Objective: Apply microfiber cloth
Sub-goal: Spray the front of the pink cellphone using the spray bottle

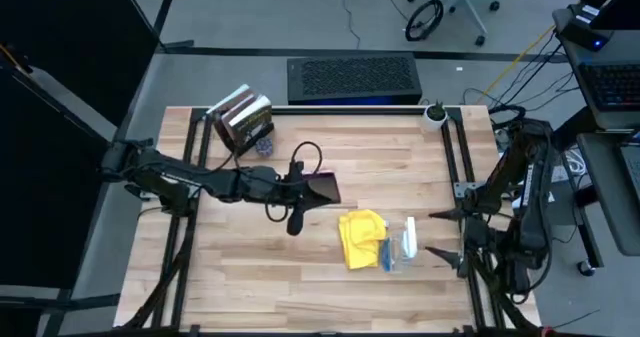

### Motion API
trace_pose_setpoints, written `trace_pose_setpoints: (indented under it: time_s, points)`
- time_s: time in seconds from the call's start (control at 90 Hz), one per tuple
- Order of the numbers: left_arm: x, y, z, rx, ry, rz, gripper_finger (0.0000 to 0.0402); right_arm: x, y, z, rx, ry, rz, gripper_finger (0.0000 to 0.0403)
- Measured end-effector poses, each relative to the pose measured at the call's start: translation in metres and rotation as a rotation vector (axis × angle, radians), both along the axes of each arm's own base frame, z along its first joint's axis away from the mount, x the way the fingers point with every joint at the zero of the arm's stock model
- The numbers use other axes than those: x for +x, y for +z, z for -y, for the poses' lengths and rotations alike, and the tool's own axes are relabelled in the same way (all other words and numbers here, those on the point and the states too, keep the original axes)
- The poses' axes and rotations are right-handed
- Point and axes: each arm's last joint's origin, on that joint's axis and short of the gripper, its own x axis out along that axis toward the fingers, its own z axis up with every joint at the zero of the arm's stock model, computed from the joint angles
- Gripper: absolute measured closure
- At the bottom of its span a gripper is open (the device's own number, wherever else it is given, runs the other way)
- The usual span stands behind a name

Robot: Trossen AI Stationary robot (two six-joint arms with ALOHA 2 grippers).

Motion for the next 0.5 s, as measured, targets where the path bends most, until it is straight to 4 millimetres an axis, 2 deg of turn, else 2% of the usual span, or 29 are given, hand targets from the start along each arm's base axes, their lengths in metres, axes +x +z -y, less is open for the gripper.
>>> trace_pose_setpoints:
  time_s: [0.167,0.3,0.411,0.5]
  points:
    - [0.000,0.000,-0.002,-0.003,0.007,0.000,0.0388,0.001,0.001,-0.004,-0.011,0.011,0.005,0.0028]
    - [0.000,0.000,-0.002,-0.004,0.008,0.000,0.0388,0.005,0.002,-0.017,0.017,0.040,-0.002,0.0028]
    - [0.000,0.000,-0.002,-0.004,0.007,0.000,0.0388,0.016,0.004,-0.028,-0.008,0.042,-0.005,0.0028]
    - [0.000,0.000,-0.002,-0.004,0.008,0.000,0.0388,0.026,0.003,-0.026,-0.067,0.018,-0.039,0.0028]
